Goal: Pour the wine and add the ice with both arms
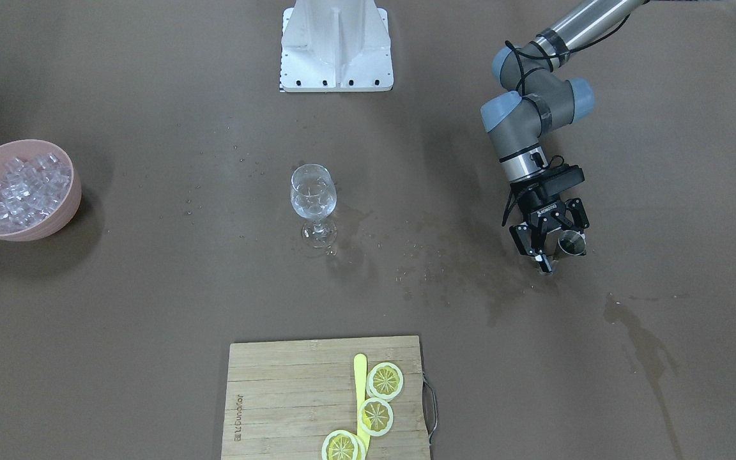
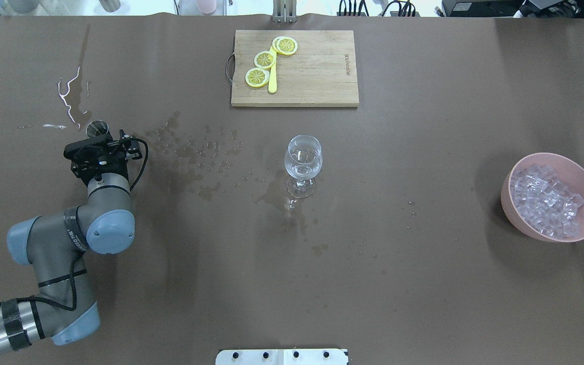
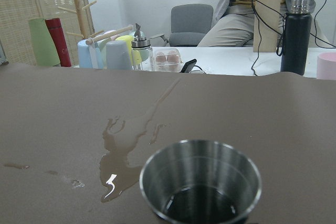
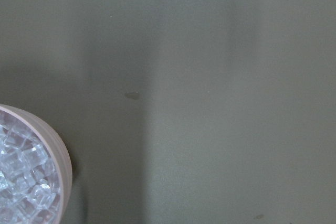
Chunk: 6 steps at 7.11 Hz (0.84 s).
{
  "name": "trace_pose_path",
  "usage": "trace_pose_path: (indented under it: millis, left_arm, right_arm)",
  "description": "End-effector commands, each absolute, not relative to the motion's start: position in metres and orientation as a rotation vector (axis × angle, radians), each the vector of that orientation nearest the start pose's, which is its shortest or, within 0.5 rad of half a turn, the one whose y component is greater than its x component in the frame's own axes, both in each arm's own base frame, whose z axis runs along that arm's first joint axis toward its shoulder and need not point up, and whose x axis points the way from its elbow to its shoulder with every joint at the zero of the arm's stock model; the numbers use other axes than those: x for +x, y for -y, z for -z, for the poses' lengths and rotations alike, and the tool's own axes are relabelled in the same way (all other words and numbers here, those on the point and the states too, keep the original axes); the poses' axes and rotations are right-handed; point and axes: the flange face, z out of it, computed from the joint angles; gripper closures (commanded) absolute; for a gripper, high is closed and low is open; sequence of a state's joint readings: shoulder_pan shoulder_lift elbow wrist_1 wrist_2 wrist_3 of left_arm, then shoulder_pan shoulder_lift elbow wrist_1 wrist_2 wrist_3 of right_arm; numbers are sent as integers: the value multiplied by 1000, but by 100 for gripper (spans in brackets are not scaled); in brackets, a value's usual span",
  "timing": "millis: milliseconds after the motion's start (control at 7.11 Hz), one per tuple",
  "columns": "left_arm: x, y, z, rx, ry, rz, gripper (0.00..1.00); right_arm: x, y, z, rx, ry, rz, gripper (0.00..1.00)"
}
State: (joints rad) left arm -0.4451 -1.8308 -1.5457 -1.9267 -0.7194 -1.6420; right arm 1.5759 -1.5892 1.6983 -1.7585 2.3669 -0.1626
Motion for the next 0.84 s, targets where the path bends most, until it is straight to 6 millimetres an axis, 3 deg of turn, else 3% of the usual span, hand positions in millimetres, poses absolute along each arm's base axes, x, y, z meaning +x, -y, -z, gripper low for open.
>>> trace_pose_path:
  millis: [0, 141, 281, 562, 703]
  left_arm:
    - [460, 453, -482, 934, -396, 726, 43]
    - [463, 455, -475, 936, -405, 730, 74]
    - [467, 458, -463, 938, -423, 736, 100]
    - [454, 459, -417, 956, -484, 742, 100]
    - [442, 458, -404, 968, -496, 734, 100]
  right_arm:
    - [64, 476, -622, -8, 800, 120, 0]
    - [64, 476, -623, -9, 800, 119, 0]
    - [64, 476, -623, -9, 800, 119, 0]
    - [63, 476, -625, -16, 800, 118, 0]
    - [61, 476, -626, -18, 802, 120, 0]
